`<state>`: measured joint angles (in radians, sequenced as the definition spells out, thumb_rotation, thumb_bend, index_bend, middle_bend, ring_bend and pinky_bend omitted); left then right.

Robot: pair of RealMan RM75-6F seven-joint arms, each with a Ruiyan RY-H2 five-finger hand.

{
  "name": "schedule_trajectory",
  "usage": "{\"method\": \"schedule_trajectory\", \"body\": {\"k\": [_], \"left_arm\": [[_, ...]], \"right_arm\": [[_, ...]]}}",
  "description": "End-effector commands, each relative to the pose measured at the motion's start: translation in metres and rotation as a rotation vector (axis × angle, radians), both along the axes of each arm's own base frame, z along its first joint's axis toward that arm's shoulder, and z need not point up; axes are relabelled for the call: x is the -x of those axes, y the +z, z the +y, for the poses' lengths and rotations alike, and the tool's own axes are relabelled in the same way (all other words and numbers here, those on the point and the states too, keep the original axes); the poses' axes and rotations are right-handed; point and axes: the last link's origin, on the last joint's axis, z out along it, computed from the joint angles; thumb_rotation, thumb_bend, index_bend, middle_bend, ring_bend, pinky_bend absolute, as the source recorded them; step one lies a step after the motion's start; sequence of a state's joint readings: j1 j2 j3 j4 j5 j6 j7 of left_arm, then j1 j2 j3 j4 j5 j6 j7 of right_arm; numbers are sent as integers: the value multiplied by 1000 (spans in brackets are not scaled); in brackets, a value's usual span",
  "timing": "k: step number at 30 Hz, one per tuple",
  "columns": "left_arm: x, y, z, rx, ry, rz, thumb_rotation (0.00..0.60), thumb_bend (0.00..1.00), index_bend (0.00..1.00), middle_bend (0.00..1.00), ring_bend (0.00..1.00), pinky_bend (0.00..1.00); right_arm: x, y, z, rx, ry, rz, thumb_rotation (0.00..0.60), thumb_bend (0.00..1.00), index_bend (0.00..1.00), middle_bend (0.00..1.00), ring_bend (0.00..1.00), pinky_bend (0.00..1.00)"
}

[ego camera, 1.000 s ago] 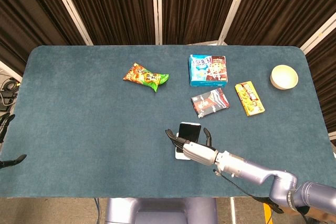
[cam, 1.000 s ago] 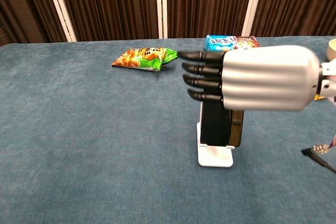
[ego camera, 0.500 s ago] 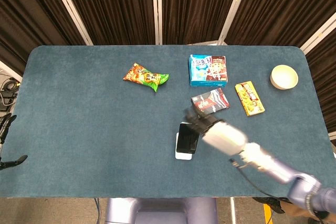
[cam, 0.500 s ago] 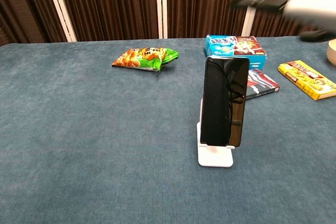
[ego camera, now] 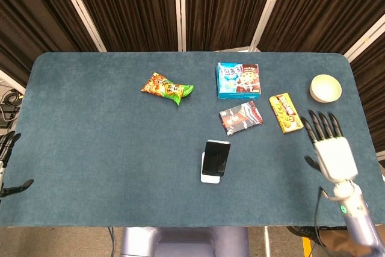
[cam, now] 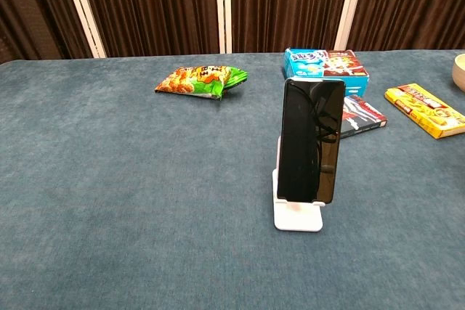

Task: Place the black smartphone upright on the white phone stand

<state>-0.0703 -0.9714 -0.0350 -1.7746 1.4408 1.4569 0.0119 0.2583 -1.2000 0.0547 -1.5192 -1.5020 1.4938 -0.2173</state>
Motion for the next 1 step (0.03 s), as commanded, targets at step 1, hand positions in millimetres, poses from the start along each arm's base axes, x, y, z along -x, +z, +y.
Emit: {"method": "schedule_trajectory", "body": {"k": [1], "left_arm": [[0,0,0,-4,-1,1,600,0,0,0,0,0]], "right_arm": [[10,0,19,-9,-67,-58,600,0,0,0,0,0]]}}
